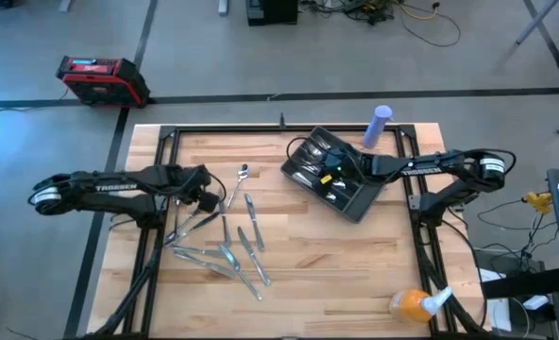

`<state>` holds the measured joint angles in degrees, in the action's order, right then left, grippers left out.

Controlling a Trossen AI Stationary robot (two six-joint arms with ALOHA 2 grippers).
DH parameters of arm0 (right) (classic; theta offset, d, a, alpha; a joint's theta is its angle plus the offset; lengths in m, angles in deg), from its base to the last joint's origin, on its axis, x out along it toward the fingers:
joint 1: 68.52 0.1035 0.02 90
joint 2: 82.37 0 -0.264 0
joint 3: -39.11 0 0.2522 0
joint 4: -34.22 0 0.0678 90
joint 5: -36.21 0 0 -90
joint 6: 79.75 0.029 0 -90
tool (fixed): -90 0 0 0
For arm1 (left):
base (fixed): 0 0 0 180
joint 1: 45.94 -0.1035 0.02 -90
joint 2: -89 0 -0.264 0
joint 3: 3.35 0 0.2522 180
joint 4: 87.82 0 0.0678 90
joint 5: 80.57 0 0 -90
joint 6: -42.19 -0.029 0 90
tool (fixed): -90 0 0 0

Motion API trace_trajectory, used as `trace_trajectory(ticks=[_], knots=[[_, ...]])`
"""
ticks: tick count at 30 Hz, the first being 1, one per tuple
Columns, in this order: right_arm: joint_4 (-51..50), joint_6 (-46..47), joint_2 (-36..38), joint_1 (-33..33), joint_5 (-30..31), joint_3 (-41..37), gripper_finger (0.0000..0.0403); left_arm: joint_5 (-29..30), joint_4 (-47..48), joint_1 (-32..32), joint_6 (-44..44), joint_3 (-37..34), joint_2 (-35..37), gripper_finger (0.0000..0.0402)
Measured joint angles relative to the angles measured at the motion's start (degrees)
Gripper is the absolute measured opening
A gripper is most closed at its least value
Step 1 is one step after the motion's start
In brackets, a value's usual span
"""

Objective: Sort silverware
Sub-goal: Put the spoon into the bottom middle left compartment of the silverware tray

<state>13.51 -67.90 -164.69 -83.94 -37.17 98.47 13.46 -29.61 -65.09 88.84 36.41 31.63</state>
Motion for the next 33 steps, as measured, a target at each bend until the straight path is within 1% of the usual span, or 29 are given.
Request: trace_trajectory(ticks=[3,7,11,14,20,23,27,30,33], knots=[[-0.1,-0.6,0.1,1.3,0.0,-0.1,0.0186,1.6,4.9,2.8,2.5,3.5,-3.8,0.0218],[-0.2,-0.6,0.1,3.0,0.0,-0.2,0.0187,2.5,11.1,6.1,3.9,8.3,-9.0,0.0214],[-0.1,-0.4,0.1,5.3,0.1,-0.2,0.019,2.0,18.5,7.5,5.1,9.8,-14.3,0.0211],[-0.1,-0.2,0.1,7.7,1.0,-0.3,0.019,0.6,17.6,7.5,6.7,8.3,-17.2,0.0206],[-0.2,0.1,0.2,12.7,6.2,-0.3,0.019,-0.5,15.1,6.5,9.3,6.5,-20.9,0.0199],[-0.3,0.3,0.2,14.5,6.6,-0.3,0.019,-0.4,15.7,6.0,10.9,7.6,-21.5,0.0198],[-0.5,1.1,0.2,16.2,8.1,-0.3,0.019,1.5,19.7,6.0,11.4,11.0,-22.0,0.0195],[-0.6,1.6,0.1,17.3,9.8,-0.5,0.019,3.3,25.6,6.0,9.9,13.6,-22.6,0.0178],[-0.7,1.7,0.1,18.3,11.0,-0.8,0.019,3.0,28.0,6.0,7.2,15.8,-23.3,0.0134]])
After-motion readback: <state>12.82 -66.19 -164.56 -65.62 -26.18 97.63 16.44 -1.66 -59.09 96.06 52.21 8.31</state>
